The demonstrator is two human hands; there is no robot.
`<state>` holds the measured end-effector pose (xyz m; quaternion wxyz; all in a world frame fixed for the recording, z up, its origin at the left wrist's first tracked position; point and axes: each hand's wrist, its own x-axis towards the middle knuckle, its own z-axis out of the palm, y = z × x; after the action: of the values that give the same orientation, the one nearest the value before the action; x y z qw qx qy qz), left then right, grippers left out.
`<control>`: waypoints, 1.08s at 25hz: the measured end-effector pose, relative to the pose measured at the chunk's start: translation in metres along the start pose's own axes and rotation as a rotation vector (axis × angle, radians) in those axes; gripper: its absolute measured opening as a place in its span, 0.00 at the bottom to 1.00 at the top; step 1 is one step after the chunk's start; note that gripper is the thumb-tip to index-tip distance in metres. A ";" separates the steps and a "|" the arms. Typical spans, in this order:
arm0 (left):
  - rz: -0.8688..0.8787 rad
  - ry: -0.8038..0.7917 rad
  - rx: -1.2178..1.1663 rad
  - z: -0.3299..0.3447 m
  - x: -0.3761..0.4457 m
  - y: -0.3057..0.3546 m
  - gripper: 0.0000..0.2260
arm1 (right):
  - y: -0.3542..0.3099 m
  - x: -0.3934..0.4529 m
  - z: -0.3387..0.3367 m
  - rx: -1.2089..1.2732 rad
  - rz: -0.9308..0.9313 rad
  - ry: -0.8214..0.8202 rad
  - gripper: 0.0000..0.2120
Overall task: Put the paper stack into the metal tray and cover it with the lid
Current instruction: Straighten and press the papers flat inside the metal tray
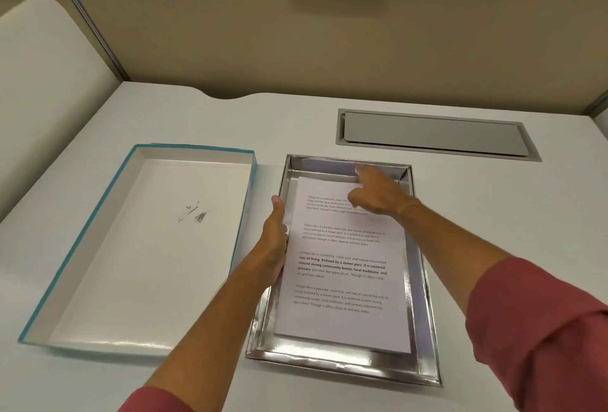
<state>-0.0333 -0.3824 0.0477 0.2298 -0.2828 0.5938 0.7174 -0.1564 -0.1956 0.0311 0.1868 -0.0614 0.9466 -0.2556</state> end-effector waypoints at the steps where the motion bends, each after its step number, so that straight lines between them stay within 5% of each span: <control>1: -0.004 0.007 0.001 -0.001 0.000 -0.001 0.37 | 0.001 -0.009 -0.001 0.088 0.042 0.066 0.24; 5: -0.002 0.006 0.020 -0.001 -0.001 0.001 0.37 | 0.008 -0.049 0.001 0.498 0.269 0.270 0.19; 9: 0.027 -0.016 0.044 0.002 -0.009 0.004 0.36 | 0.021 -0.085 0.013 0.676 0.454 0.171 0.15; 14: 0.022 -0.019 0.052 0.001 -0.011 0.003 0.36 | 0.027 -0.113 0.030 0.882 0.488 0.008 0.17; 27: 0.047 0.053 0.083 0.000 0.000 -0.006 0.40 | 0.035 -0.116 0.023 1.080 0.488 0.009 0.16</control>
<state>-0.0298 -0.3810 0.0437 0.2087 -0.2778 0.6354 0.6897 -0.0418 -0.1513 0.0325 0.2409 0.2629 0.6699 -0.6512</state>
